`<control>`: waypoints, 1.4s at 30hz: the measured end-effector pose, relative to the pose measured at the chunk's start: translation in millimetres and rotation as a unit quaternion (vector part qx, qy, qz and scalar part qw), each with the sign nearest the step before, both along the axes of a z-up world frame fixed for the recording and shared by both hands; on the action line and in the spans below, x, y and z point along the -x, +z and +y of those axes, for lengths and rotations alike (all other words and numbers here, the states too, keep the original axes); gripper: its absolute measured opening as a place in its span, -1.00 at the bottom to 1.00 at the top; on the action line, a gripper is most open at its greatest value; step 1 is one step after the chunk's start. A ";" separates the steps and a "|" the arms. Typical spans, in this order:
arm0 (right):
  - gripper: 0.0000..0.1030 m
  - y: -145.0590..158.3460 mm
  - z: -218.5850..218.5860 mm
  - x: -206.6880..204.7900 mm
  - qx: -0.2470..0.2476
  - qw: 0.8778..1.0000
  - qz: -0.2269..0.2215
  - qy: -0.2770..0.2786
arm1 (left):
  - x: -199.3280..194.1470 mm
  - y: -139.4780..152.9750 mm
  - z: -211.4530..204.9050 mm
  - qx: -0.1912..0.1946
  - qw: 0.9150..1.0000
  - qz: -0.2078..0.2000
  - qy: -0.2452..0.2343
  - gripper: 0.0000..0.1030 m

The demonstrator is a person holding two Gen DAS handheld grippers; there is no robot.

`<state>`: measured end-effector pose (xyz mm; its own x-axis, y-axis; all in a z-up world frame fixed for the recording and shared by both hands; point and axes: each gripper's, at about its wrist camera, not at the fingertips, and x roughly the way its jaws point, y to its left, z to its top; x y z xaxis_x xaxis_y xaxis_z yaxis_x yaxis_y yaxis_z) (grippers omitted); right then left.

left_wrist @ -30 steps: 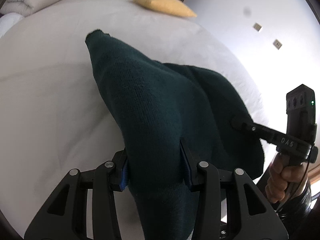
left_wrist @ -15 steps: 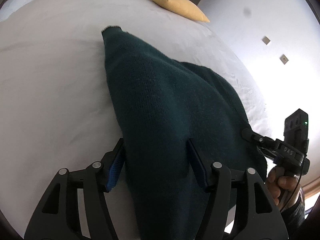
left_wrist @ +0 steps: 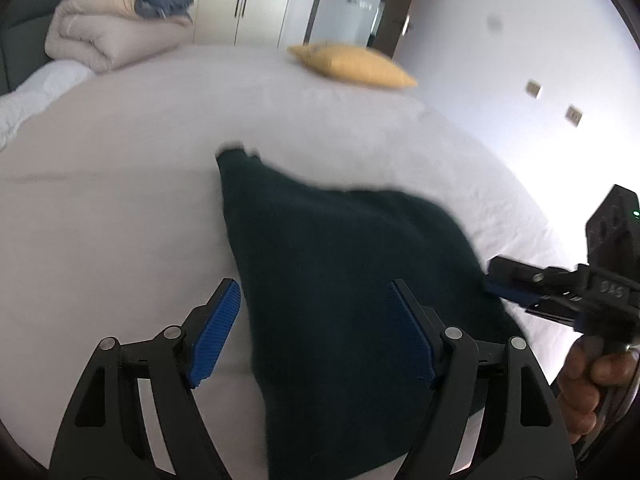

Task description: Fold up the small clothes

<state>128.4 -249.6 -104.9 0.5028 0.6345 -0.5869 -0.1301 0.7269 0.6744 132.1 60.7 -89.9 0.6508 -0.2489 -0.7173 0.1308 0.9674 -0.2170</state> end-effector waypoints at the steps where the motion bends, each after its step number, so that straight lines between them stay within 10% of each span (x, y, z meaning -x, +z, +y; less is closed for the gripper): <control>1: 0.02 -11.8 -1.2 -2.7 0.006 1.000 0.018 -0.002 | -4.3 -10.0 -2.8 -0.002 1.000 0.017 -0.001 0.45; 3: -0.39 -29.2 -9.6 -4.8 0.010 0.999 0.036 -0.013 | -5.0 -29.3 -5.6 -0.003 0.999 0.042 -0.001 0.45; 6: -0.45 -30.2 -26.6 2.8 -0.007 0.999 0.029 -0.023 | 1.6 -38.6 -2.1 -0.005 0.999 0.040 0.001 0.45; 9: -0.04 -12.6 -42.8 16.7 0.061 0.996 0.005 -0.062 | 14.8 -26.0 -3.9 -0.027 1.000 0.009 0.007 0.45; 16: 0.01 43.9 -60.7 69.3 0.131 0.981 -0.093 -0.112 | 59.4 55.5 -7.4 -0.038 0.991 -0.130 0.019 0.47; 21: 0.53 104.1 -45.9 104.9 0.169 0.956 -0.196 -0.135 | 118.7 134.3 -9.5 -0.058 0.962 -0.263 0.043 1.00; 24: 0.98 139.6 -35.9 121.4 0.178 0.938 -0.257 -0.147 | 156.2 171.6 -8.9 -0.056 0.936 -0.344 0.055 1.00; 28: 1.00 175.2 -24.2 148.4 0.181 0.911 -0.332 -0.163 | 193.6 205.9 -16.6 -0.092 0.924 -0.366 0.064 1.00; 36: 1.00 218.6 -10.3 176.2 0.217 0.894 -0.364 -0.144 | 217.5 196.8 -19.3 -0.126 0.947 -0.278 0.100 1.00; 42: 1.00 193.2 -1.0 160.8 0.256 0.917 -0.274 -0.134 | 185.6 142.3 -12.7 -0.117 0.977 -0.148 0.098 1.00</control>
